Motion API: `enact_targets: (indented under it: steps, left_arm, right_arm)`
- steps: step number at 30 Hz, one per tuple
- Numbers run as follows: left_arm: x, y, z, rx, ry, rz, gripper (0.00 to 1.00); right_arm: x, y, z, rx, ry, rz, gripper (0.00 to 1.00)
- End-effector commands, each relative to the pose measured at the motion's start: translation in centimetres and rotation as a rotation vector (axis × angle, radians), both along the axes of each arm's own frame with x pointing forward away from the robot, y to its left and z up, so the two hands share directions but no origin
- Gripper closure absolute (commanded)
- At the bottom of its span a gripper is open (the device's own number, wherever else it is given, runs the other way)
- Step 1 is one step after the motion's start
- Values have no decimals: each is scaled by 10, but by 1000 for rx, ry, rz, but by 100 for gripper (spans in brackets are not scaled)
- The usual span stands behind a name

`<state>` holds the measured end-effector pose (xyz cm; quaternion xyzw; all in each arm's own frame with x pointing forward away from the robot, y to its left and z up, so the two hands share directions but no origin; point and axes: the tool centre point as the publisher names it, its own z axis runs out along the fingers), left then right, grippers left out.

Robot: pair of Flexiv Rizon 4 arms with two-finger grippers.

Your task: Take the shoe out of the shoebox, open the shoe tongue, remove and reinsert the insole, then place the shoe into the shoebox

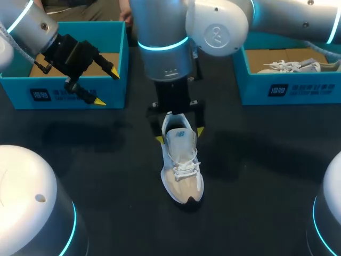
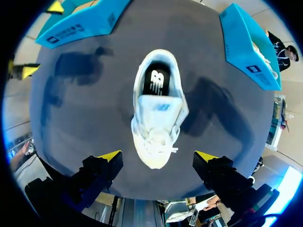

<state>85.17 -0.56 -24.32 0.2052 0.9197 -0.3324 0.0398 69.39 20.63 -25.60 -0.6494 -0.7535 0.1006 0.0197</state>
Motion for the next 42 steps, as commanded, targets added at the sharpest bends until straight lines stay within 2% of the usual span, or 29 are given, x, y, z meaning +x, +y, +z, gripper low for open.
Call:
enact_targets:
  steps: [1, 3, 6, 11, 14, 19, 23, 32, 38, 42]
  left_arm:
    - [0, 0, 1, 3, -1, 0, 0]
    - [0, 0, 1, 3, -1, 0, 0]
    - [0, 0, 1, 3, -1, 0, 0]
    - [0, 0, 1, 3, -1, 0, 0]
    - [0, 0, 1, 3, -1, 0, 0]
    - [0, 0, 1, 3, -1, 0, 0]
    - [0, 0, 1, 3, -1, 0, 0]
    - [0, 0, 1, 3, -1, 0, 0]
    - [0, 0, 1, 3, -1, 0, 0]
    - [0, 0, 1, 3, -1, 0, 0]
  right_arm:
    - [-9, 7, 2, -13, 2, 1, 45]
    - [-14, 8, 0, -10, 11, -4, 56]
    - [-20, 7, -2, -4, 8, -17, 64]
    - [-25, 5, -5, -4, 2, -34, 64]
    - [-23, 1, -13, -12, 1, -42, 65]
    - [-7, -4, -32, -15, -5, -38, 70]
    - [8, -7, -45, 3, -5, -30, 65]
    - [38, -12, -72, 22, 6, 8, 70]
    - [46, -15, -81, 41, 20, 29, 72]
    - [48, -15, -79, 42, 22, 34, 72]
